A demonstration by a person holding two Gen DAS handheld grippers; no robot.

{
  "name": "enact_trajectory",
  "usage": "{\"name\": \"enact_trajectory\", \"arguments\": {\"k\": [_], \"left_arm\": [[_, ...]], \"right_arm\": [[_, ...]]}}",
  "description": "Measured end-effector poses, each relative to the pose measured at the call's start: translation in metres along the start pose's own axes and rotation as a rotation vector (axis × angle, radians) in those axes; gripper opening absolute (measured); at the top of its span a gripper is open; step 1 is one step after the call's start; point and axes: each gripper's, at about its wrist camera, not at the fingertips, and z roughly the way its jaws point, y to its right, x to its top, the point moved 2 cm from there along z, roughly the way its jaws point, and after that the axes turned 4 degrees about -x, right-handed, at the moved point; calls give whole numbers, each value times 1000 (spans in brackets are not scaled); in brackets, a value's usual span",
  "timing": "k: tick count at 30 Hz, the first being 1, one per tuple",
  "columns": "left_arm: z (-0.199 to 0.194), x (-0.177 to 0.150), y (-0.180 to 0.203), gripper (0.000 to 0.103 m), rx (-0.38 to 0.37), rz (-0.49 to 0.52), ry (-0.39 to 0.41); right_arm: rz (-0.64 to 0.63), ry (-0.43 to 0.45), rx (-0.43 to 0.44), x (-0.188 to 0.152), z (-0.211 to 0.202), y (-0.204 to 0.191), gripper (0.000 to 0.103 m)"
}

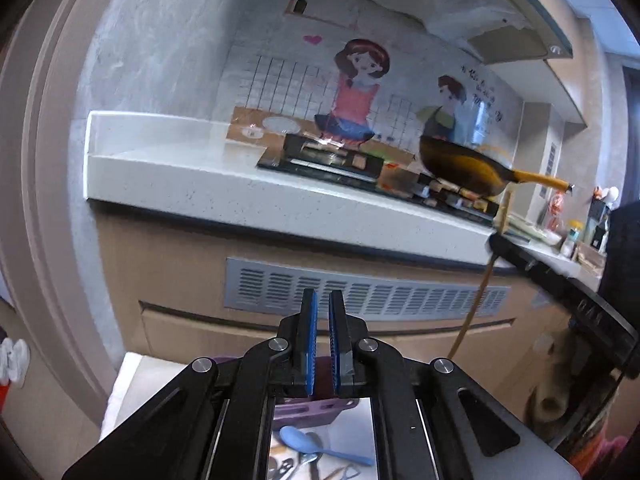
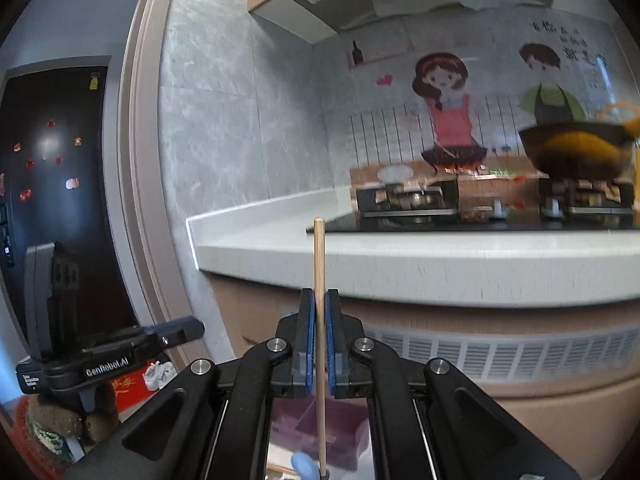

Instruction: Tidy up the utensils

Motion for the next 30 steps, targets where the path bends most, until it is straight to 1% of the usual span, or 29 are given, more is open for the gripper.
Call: {"name": "enact_trajectory", "arguments": {"k": [3,4,6,9,10,11,13,15,19,21,22,24,26,28,30], "left_arm": [[18,-25,-18,6,43,-18,-96],[23,-35,-23,7,56,-29,-126],[39,-60,-41,7,84,-80,-204],[55,-97,-67,9,98,-173,-301],[62,-111,-80,15,120,-230,-344],[68,-123,-88,26,134,-278,-376],[78,-148,-100,36,120,-378,-434],[89,-170,-103,36,85,-460,-479],[112,-189,-85,37,46,-513,-523],[127,-193,-74,37,50,-535,-527],[133,-194,-70,37,67,-532,-522],[144,-193,-63,37,125,-498,-503],[153,-194,-57,37,162,-466,-497],[165,-197,-52,37,188,-434,-507],[172,-201,-47,35,194,-412,-518]], "right_arm": [[-36,0,-22,-6,3,-1,5],[-38,-14,-29,-14,6,1,5],[-17,-58,-28,-26,14,5,5],[1,-116,-27,-46,19,10,5],[2,-135,-27,-53,21,11,5],[3,-148,-26,-58,22,11,5],[9,-175,-25,-70,24,14,5],[14,-194,-29,-80,24,17,5],[24,-231,-39,-98,25,23,5],[32,-249,-41,-106,24,29,5],[37,-255,-42,-110,22,32,5],[46,-265,-45,-115,21,36,5],[64,-277,-42,-121,18,43,5],[74,-285,-44,-126,15,48,5],[82,-292,-46,-130,15,53,5]]}}
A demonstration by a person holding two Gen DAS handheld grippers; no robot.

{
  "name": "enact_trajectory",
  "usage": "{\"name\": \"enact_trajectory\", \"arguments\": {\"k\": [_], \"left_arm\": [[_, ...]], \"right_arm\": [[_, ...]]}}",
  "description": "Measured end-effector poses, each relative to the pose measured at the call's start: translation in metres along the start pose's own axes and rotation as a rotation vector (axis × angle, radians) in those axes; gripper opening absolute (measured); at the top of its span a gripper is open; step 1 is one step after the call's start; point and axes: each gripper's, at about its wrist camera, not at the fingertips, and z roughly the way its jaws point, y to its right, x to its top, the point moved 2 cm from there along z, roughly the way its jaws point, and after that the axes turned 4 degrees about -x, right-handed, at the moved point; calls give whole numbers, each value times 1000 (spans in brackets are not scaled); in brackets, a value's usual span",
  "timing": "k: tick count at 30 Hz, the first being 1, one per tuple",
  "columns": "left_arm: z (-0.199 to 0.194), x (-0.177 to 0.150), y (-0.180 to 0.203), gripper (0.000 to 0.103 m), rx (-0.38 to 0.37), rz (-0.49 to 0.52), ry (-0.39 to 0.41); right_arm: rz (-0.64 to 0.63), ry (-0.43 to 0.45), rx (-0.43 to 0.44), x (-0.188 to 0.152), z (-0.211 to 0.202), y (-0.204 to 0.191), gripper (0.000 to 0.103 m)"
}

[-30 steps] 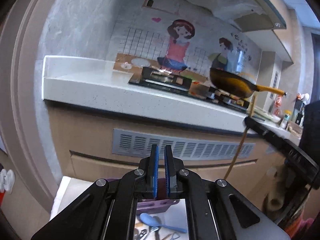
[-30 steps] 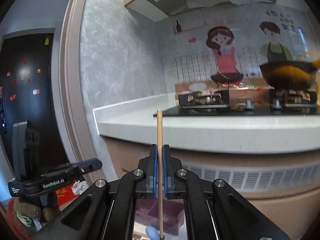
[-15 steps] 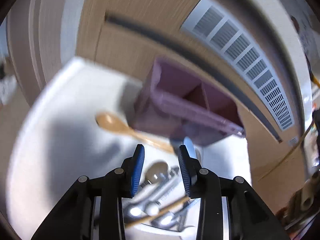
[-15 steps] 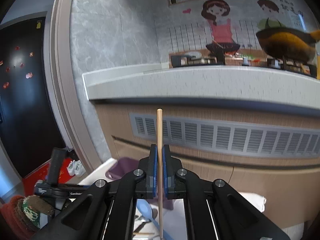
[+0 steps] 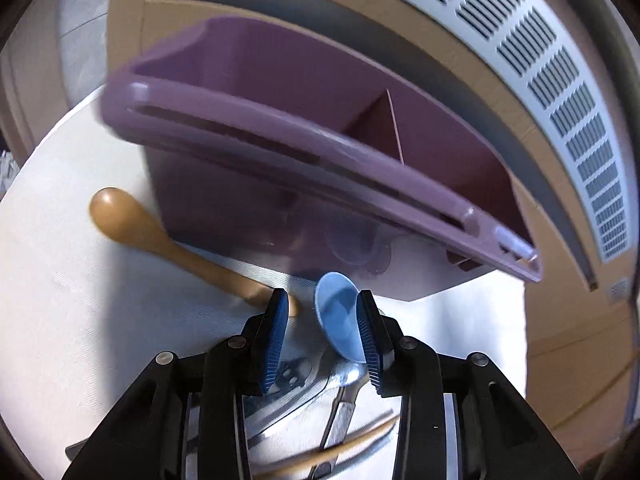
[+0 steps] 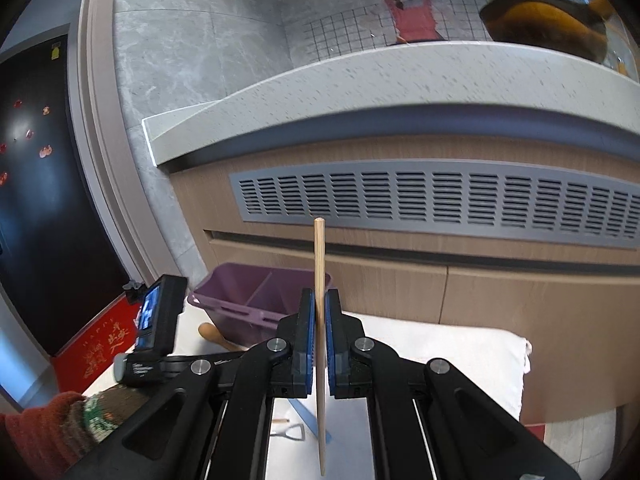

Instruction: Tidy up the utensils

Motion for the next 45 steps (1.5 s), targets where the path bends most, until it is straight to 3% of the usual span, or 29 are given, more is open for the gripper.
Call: {"name": "enact_trajectory", "arguments": {"k": [1,2,5,12,17,21,23,26,29,33,39,42,43,44,45], "left_arm": [[4,-4,4,27,-13,19,-8],[8,-7,6,13,-31,27,-24],[4,-21,10,11,-114,42,-28],[-62,-39,28,8,-50,206,179],[-149,-23,45,6,-54,280,396],[-237,22,65,6,-46,366,623],[-260,42,65,6,-9,386,713],[-267,61,64,6,47,413,793],[-245,78,51,6,75,407,798],[-200,98,32,7,75,390,721],[-142,98,17,7,54,375,598],[-124,94,11,10,17,366,526],[-119,93,7,16,-8,362,498],[-115,91,3,31,-31,350,478],[-115,89,0,39,-49,338,469]], "right_arm": [[4,-5,-1,-3,0,2,5],[6,-7,-3,-5,0,4,5],[10,-10,-12,-7,0,6,5],[1,0,-10,-9,-5,-1,5],[8,40,6,3,-12,-10,5],[-9,209,38,61,-38,-27,5],[-32,294,50,89,-42,-39,5],[-56,351,71,113,-29,-56,5],[-87,357,60,117,1,-69,5],[-94,315,36,105,42,-70,5],[-100,203,0,71,101,-57,5],[-85,101,20,51,119,-48,5],[-81,59,34,45,124,-45,6],[-77,22,44,39,127,-42,6],[-76,0,47,35,129,-41,6]]}}
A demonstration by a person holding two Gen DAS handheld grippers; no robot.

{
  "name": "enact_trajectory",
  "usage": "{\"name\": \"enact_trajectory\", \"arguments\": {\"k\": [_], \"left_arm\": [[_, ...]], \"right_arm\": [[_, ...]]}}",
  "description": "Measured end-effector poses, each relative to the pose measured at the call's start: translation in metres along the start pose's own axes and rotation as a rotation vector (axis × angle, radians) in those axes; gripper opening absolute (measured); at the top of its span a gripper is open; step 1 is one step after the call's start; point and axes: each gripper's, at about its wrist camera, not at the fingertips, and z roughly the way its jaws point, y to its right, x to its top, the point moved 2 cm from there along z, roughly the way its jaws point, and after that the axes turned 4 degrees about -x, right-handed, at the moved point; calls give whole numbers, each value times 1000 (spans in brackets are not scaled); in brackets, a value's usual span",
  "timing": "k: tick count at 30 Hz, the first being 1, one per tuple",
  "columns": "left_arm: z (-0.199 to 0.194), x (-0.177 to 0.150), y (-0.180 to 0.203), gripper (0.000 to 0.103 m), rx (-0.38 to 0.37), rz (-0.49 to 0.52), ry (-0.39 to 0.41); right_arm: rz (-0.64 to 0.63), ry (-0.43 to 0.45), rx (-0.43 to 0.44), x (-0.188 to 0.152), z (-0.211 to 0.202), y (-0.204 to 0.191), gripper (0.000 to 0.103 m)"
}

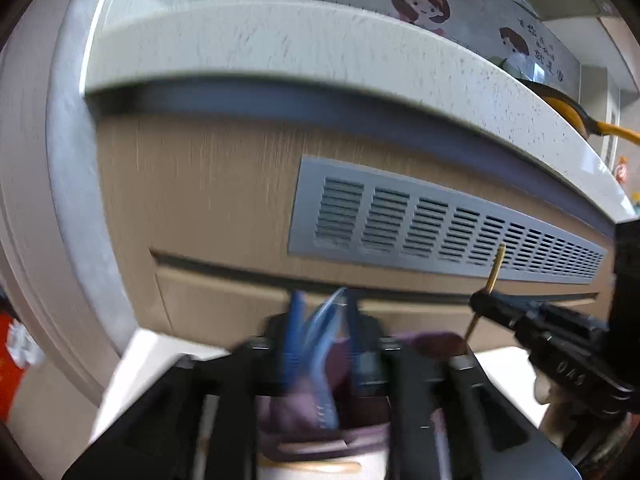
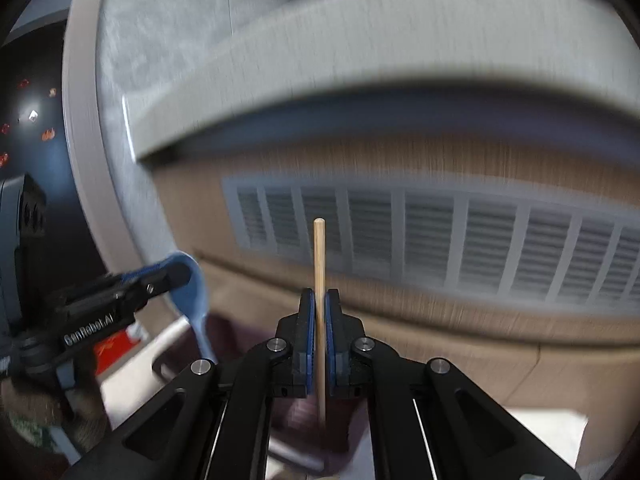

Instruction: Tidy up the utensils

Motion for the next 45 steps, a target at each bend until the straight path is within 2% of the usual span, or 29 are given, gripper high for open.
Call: {"name": "enact_trajectory", "arguments": {"k": [1,2,6,9,14,16,20,24,30,35,41,45], "left_arm": [[-2,-2,-3,51,-7,-11,-1],[-6,-4,-6,54,-5,-24,2],[-23,-5,-24,54,47,-80,-13],[-32,-16,-44,54,91,-138,-68],[-42,-52,-71,54,118,-217,-159],[-46,-67,-75,54,118,-228,-192],[-50,-96,-73,54,98,-210,-260],[-55,-118,-76,54,76,-209,-300],[-77,-136,-104,54,67,-296,-301],[-88,-143,-117,54,41,-339,-296],[-80,-146,-115,54,18,-357,-325],[-76,-147,-107,54,13,-351,-345]], "right_arm": [[2,-27,0,-5,0,2,6],[6,-39,-3,-8,-4,4,6],[-25,-31,2,-12,-29,2,8],[-98,-23,6,-19,-56,-7,19],[-183,-73,-12,-39,-67,-22,20],[-198,-123,35,-53,-67,-30,20],[-242,-277,158,-87,-45,-56,20],[-253,-367,204,-110,-10,-75,20],[-402,-435,125,-130,46,-98,20],[-532,-402,64,-137,59,-106,20],[-483,-455,116,-131,72,-97,20],[-414,-488,183,-130,55,-95,12]]}}
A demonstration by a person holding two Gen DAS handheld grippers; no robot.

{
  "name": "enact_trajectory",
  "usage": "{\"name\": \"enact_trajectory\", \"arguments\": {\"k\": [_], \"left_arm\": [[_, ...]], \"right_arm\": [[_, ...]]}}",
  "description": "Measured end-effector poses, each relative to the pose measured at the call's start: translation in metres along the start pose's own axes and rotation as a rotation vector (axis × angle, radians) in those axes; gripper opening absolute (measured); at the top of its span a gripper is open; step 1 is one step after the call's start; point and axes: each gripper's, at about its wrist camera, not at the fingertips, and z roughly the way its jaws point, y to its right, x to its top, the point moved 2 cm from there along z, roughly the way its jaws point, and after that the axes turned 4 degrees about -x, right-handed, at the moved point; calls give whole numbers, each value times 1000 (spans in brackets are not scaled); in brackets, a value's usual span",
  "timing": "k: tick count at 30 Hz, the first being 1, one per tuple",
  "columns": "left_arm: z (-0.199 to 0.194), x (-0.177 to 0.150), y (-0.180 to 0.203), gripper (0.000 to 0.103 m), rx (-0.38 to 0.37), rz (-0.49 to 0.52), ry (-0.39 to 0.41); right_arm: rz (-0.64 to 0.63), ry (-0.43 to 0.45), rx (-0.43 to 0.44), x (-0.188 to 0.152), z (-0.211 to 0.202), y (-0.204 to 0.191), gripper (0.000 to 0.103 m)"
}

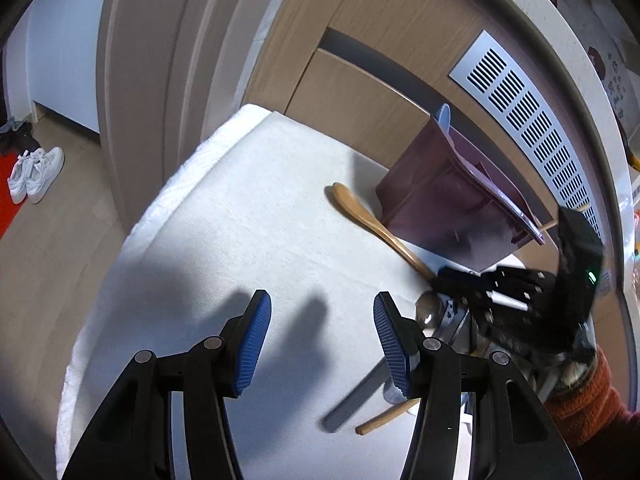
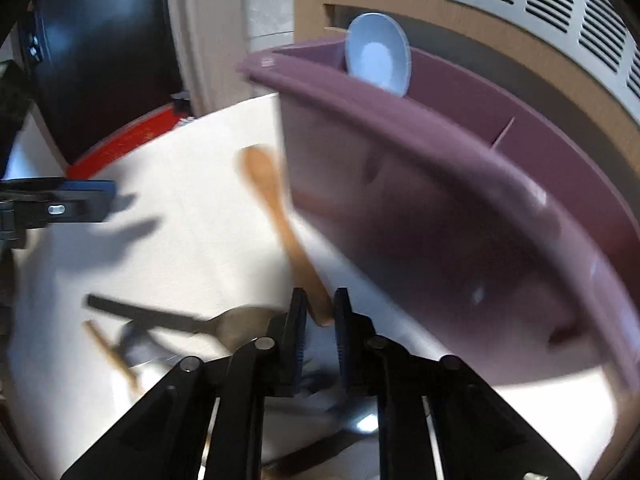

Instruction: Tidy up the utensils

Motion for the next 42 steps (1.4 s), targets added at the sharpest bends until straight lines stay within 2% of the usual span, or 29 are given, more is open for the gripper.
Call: {"name": "enact_trajectory", "arguments": {"k": [2,8,10,13,16,17,22,26,32,34,36,38,39,42], "left_arm": [[3,-1,4,54,-7,-3,-10],[19,1,25,54,-31,-5,-63],[31,6,35,54,-26,-1,-87],[54,18,45,54,5,-33,-117],[77,31,54,54,104,-47,-122],[82,33,56,54,116,-40,-127],[109,40,78,54,285,95,-140],[112,29,89,55,361,234,-157],[79,18,58,56,375,263,-186],[66,15,41,56,374,260,-196],[54,11,26,56,346,232,-201],[42,11,14,56,285,176,-194],[39,10,10,56,259,152,-188],[31,13,1,56,209,99,-165]], "right_arm": [[-4,-2,25,-11,-10,-10,10],[-47,-23,208,-51,-52,-50,9],[-39,-3,221,-59,-66,-51,10],[-17,38,167,-70,-83,-45,10],[18,68,89,-79,-95,-39,10],[28,74,70,-83,-98,-37,10],[113,103,-32,-109,-114,-5,10],[295,112,-72,-97,-94,27,10],[548,61,-36,-66,-58,61,10],[629,25,17,-59,-44,66,13],[715,5,69,-58,-34,69,14],[764,-18,93,-56,-24,69,19],[787,-13,92,-54,-19,68,20],[792,36,68,-43,-13,65,32]]}}
